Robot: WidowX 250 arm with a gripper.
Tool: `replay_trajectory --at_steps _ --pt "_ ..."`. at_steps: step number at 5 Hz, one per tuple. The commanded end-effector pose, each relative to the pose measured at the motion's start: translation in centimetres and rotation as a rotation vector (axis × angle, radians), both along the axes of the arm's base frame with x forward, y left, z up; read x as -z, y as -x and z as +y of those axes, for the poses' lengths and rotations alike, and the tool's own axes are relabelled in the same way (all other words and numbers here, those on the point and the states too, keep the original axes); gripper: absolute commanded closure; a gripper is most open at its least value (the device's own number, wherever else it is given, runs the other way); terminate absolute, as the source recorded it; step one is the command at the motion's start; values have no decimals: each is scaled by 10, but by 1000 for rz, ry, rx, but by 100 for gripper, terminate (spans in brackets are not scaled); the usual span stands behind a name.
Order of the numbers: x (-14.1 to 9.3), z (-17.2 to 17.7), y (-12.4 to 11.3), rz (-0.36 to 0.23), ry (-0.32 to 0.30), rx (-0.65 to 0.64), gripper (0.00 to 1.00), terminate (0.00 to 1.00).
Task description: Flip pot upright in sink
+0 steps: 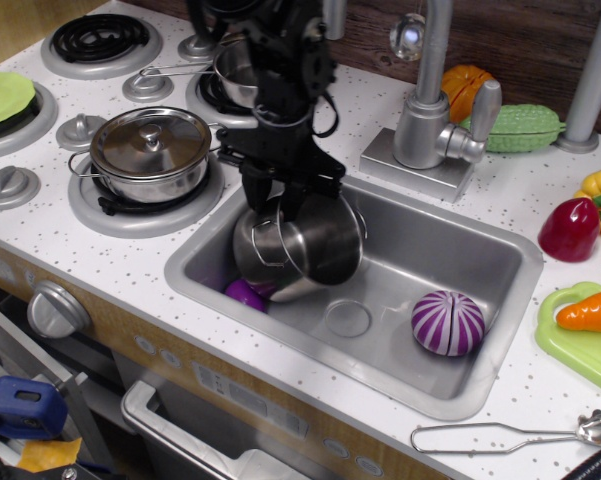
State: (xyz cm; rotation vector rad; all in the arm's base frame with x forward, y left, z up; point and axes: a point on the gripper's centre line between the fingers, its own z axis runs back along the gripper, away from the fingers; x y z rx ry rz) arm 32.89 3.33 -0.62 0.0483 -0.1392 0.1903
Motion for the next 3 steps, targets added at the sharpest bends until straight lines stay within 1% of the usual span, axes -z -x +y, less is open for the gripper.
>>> replay_trajectory --at_steps 1,2,3 --pt "-2 -19 1 28 108 -48 100 0" --pt "-6 -28 5 22 105 -79 100 0" --pt "-8 -29 5 5 56 -41 100 0"
